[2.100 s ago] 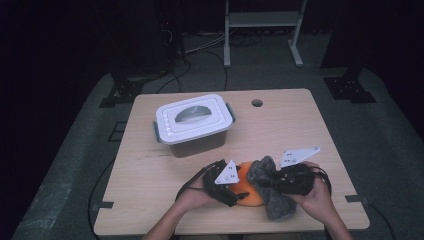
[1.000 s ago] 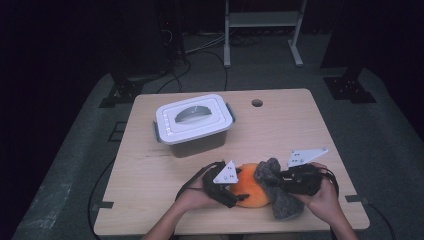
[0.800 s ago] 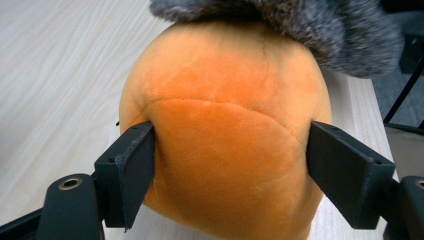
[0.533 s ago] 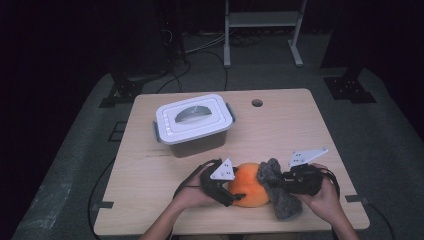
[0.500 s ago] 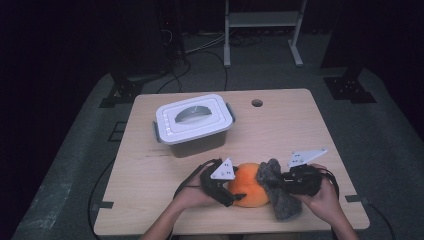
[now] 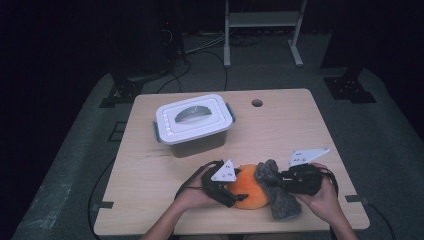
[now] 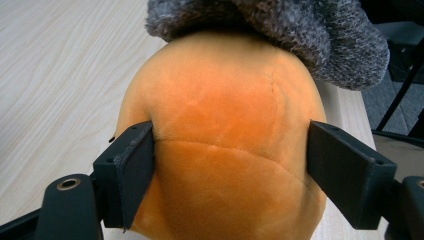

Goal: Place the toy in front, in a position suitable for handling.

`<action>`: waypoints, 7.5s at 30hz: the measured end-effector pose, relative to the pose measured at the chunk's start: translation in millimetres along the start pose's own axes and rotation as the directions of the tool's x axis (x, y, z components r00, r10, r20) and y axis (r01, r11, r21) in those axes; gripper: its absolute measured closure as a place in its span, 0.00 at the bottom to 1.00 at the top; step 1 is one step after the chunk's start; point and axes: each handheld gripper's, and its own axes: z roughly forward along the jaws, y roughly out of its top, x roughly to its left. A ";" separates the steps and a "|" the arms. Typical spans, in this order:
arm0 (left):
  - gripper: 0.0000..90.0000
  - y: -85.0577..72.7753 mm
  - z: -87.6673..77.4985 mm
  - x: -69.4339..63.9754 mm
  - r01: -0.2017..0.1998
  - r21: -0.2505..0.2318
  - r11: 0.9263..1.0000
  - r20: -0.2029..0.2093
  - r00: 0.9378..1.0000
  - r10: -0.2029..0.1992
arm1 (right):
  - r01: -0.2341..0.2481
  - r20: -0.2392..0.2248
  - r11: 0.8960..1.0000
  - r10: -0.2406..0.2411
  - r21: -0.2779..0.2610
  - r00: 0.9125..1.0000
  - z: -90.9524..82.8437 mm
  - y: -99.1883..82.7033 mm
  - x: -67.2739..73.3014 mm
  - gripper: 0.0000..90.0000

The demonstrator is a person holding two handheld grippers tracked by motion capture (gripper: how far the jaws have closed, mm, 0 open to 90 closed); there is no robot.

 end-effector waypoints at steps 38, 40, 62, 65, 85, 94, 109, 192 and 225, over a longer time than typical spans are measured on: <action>0.25 -13.1 -8.1 11.9 0.081 -0.029 0.996 0.005 0.997 -0.081 | -0.112 -0.006 0.990 0.113 0.086 0.994 3.1 -27.6 -29.3 0.81; 0.25 -12.2 -7.7 10.9 0.079 -0.028 0.997 0.006 0.997 -0.079 | -0.117 -0.003 0.990 0.117 0.075 0.993 -0.2 -27.0 -29.4 0.81; 0.10 -6.3 0.2 9.5 0.105 0.004 0.994 0.036 0.994 -0.105 | -0.019 -0.097 0.994 0.030 0.104 0.995 9.6 -14.8 -6.5 0.81; 0.27 -4.4 -3.1 6.2 0.052 0.011 0.999 0.009 0.999 -0.052 | -0.024 -0.088 0.995 0.033 0.096 0.996 7.5 -12.6 -7.8 0.82; 0.08 8.7 -10.2 4.6 0.026 -0.033 0.999 -0.047 0.999 -0.028 | 0.011 -0.070 0.999 -0.009 0.030 0.997 10.8 -5.1 -1.9 0.81; 0.14 -3.7 4.6 8.3 0.110 0.034 0.993 0.042 0.993 -0.111 | 0.016 -0.099 0.999 -0.011 0.052 0.995 10.7 -9.3 -2.6 0.81; 0.22 4.9 -3.9 -0.2 -0.006 0.004 1.000 -0.082 0.997 0.007 | 0.056 -0.027 0.998 -0.056 -0.016 0.998 8.2 4.7 10.5 0.81; 0.22 19.0 -7.2 -13.1 -0.039 -0.039 0.998 0.055 0.998 0.041 | 0.034 -0.047 0.998 -0.032 0.050 0.998 -4.4 8.3 7.3 0.82; 0.40 -11.7 -23.8 20.8 0.088 -0.044 0.995 0.062 0.994 -0.086 | -0.129 -0.022 0.990 0.130 0.050 0.991 -1.7 -23.5 -34.5 0.82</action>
